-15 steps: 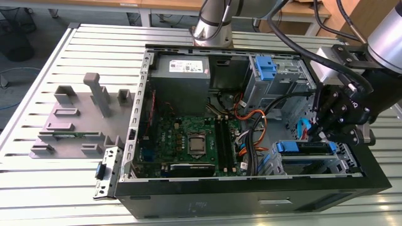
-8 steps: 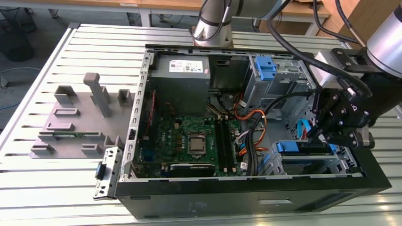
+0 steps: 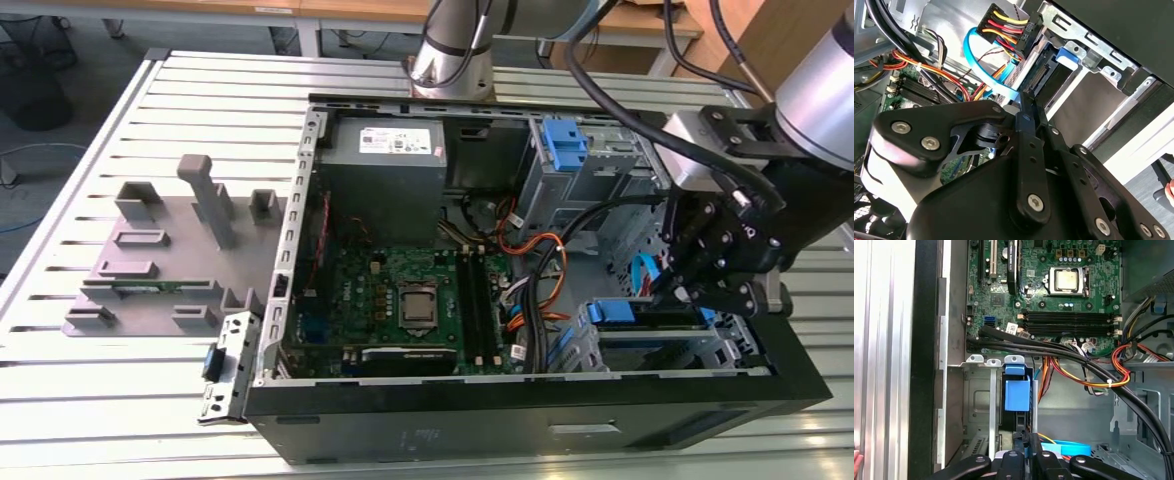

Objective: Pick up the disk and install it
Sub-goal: 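Insert the first disk wire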

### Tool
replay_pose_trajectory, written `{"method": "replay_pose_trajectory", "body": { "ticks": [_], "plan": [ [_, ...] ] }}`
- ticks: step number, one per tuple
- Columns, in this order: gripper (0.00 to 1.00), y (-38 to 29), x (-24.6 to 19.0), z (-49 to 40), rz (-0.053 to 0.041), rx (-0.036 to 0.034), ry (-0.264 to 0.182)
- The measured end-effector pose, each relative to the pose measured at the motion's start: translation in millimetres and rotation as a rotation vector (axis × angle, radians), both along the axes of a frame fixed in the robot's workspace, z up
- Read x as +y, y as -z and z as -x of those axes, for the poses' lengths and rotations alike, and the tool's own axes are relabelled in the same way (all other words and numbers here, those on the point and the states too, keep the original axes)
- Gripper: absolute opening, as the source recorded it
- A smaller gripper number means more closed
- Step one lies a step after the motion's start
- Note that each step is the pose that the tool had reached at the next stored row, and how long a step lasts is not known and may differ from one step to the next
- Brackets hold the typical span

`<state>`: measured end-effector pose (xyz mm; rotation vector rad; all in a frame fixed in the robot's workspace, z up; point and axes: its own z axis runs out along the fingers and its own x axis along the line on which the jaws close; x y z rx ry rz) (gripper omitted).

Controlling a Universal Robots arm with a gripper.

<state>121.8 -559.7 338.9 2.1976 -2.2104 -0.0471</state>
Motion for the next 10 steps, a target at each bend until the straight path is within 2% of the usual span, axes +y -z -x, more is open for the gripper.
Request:
{"method": "replay_pose_trajectory", "body": {
  "ticks": [10],
  "plan": [
    [0.16, 2.4, -0.1, 1.9, -0.0003, -0.0018, 0.0]
  ]
}}
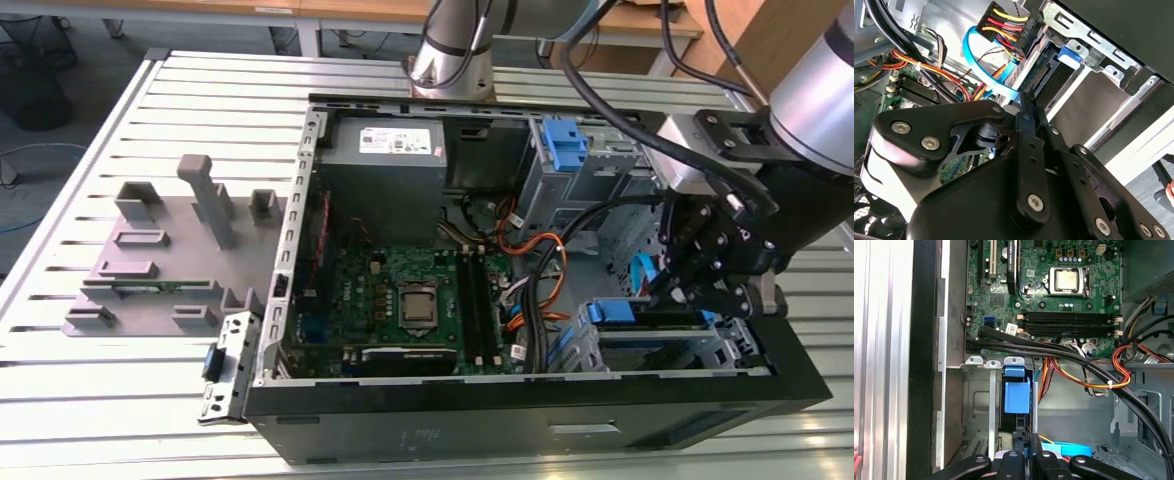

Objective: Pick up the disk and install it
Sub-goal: 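Insert the first disk wire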

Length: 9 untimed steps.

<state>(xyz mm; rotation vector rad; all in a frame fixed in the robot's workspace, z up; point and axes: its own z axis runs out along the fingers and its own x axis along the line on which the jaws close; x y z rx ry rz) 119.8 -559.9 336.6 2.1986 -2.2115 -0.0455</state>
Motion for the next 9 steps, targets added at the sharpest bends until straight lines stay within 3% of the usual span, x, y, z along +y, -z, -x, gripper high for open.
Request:
{"method": "replay_pose_trajectory", "body": {
  "ticks": [9],
  "plan": [
    [0.16, 3.1, 0.0, 0.0, 0.0001, -0.0001, 0.0]
  ]
}}
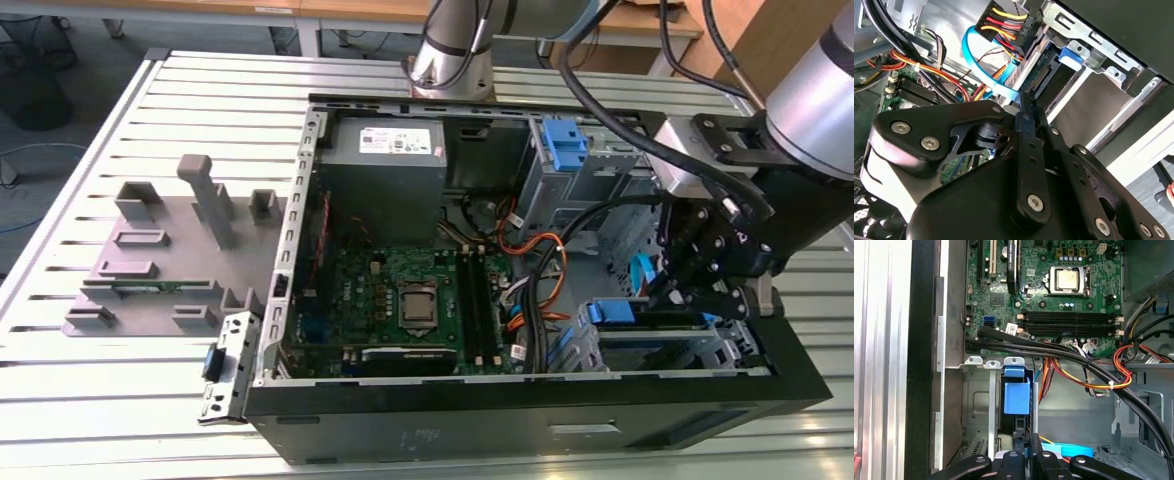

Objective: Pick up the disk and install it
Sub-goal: 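Insert the first disk wire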

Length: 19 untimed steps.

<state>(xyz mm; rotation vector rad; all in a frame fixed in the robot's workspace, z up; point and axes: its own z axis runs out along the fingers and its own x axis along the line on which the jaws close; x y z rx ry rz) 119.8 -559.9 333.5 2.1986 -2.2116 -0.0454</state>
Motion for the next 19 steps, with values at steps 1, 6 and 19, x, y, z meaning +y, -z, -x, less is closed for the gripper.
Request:
{"method": "replay_pose_trajectory", "body": {
  "ticks": [1, 6, 19],
  "plan": [
    [0.16, 0.7, 0.0, 0.0, -0.0001, 0.0, 0.0],
    [0.16, 2.1, 0.0, 0.0, -0.0001, 0.0, 0.0],
    [0.23, 3.1, 0.0, 0.0, -0.0001, 0.0, 0.0]
  ]
}}
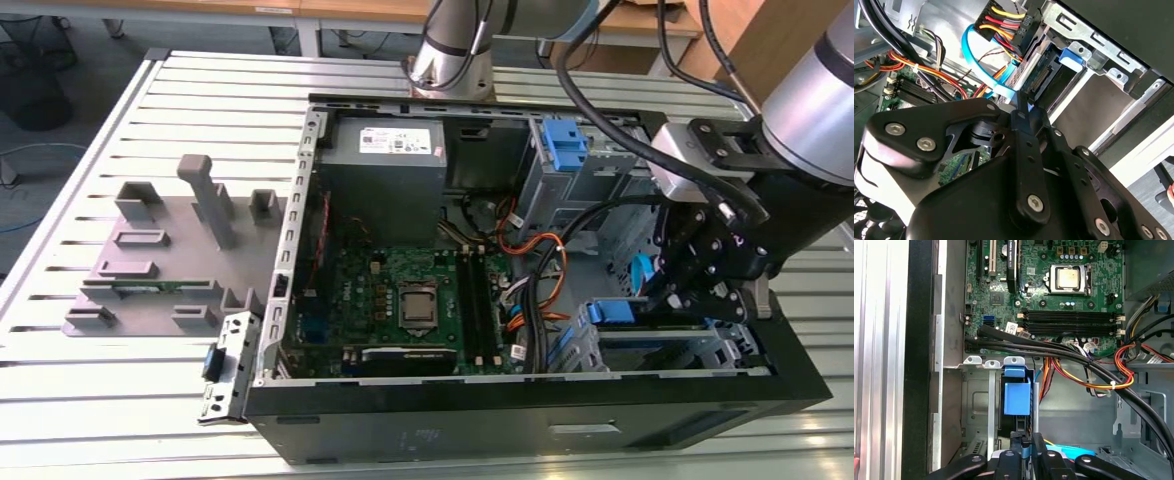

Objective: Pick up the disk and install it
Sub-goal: 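Insert the first disk wire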

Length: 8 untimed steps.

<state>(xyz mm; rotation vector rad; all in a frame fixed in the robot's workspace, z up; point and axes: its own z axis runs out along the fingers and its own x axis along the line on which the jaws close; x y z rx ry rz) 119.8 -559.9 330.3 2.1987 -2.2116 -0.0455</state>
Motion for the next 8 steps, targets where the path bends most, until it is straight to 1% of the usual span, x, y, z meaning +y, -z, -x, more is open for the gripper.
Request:
{"method": "replay_pose_trajectory", "body": {
  "ticks": [4, 6, 8],
  "plan": [
    [0.23, -1.2, 0.0, 0.0, 0.0004, 0.0, 0.0],
    [0.23, -4.6, 0.0, 0.0, 0.0001, 0.0, 0.0],
    [0.23, -10.1, 0.0, 0.0, 0.0001, 0.0, 0.0]
  ]
}}
